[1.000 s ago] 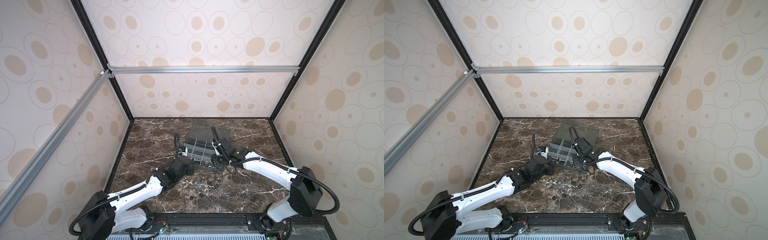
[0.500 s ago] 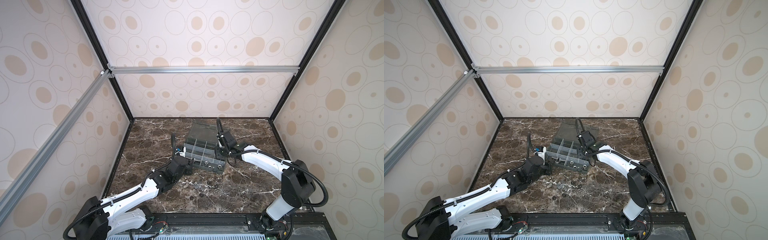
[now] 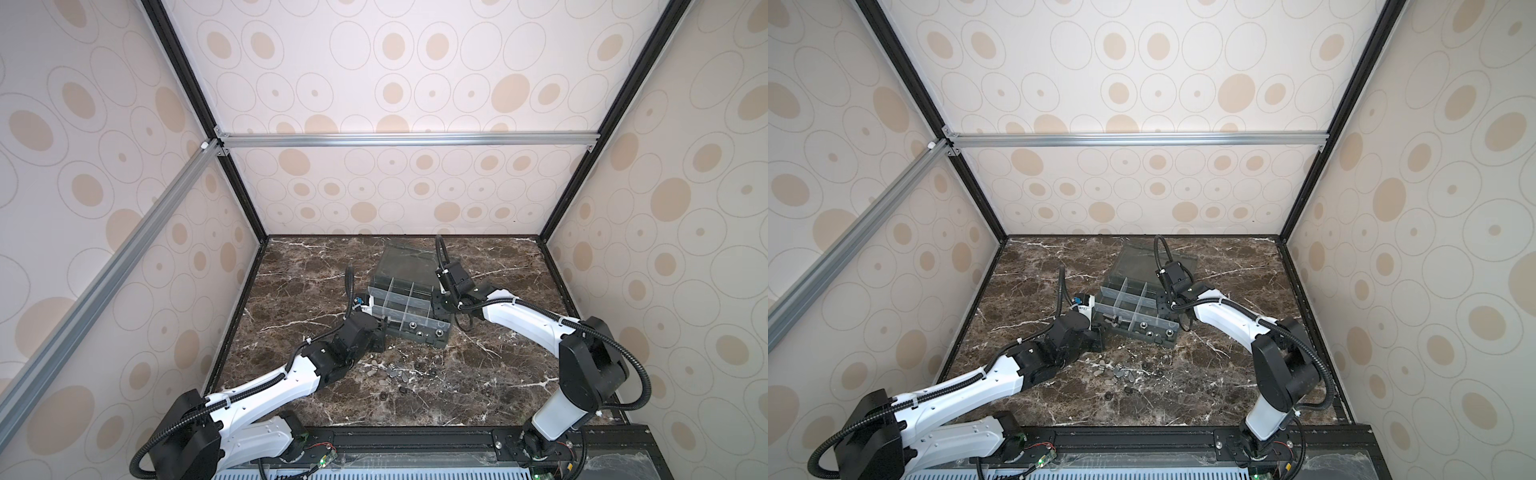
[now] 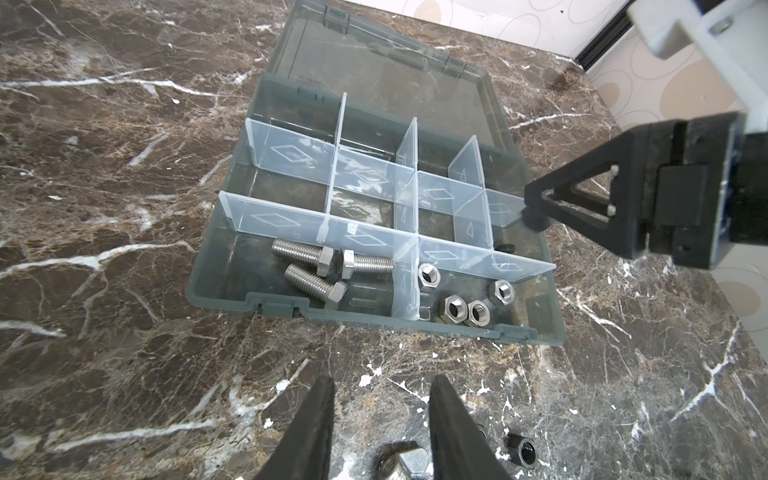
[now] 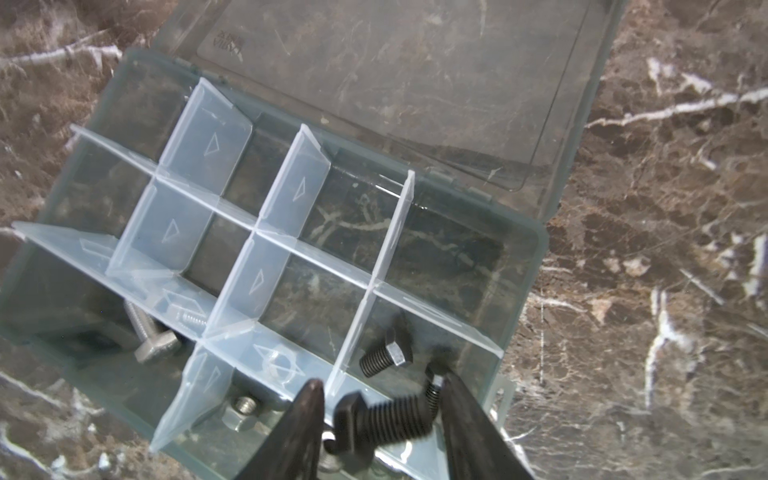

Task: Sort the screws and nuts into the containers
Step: 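Lift the black bolt with the right gripper and carry it over the compartment, then open the right gripper over the compartment while the left gripper moves toward the wing nuts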

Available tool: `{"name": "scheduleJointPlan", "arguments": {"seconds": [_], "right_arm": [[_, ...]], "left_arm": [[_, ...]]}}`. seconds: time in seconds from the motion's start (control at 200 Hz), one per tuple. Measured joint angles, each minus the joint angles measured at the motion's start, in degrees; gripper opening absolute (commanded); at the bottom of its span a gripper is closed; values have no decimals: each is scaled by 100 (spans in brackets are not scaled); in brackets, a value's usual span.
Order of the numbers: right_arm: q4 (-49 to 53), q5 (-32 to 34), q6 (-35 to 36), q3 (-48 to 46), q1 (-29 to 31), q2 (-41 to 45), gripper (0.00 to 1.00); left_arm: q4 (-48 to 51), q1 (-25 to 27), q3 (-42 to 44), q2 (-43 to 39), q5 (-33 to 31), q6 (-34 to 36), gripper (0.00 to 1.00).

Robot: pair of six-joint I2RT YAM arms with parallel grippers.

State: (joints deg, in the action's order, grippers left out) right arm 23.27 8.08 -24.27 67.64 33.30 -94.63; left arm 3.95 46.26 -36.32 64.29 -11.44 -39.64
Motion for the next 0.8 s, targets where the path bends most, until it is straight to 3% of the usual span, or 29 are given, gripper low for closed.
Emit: {"name": "scheduleJointPlan", "arguments": {"seconds": [0.42, 0.8], "right_arm": [[98, 105, 2, -72, 0, 118, 62], [262, 98, -98, -695, 0, 883, 61]], "left_arm": [[2, 0, 0, 31, 2, -2, 38], [7, 0, 0, 31, -9, -2, 39]]}}
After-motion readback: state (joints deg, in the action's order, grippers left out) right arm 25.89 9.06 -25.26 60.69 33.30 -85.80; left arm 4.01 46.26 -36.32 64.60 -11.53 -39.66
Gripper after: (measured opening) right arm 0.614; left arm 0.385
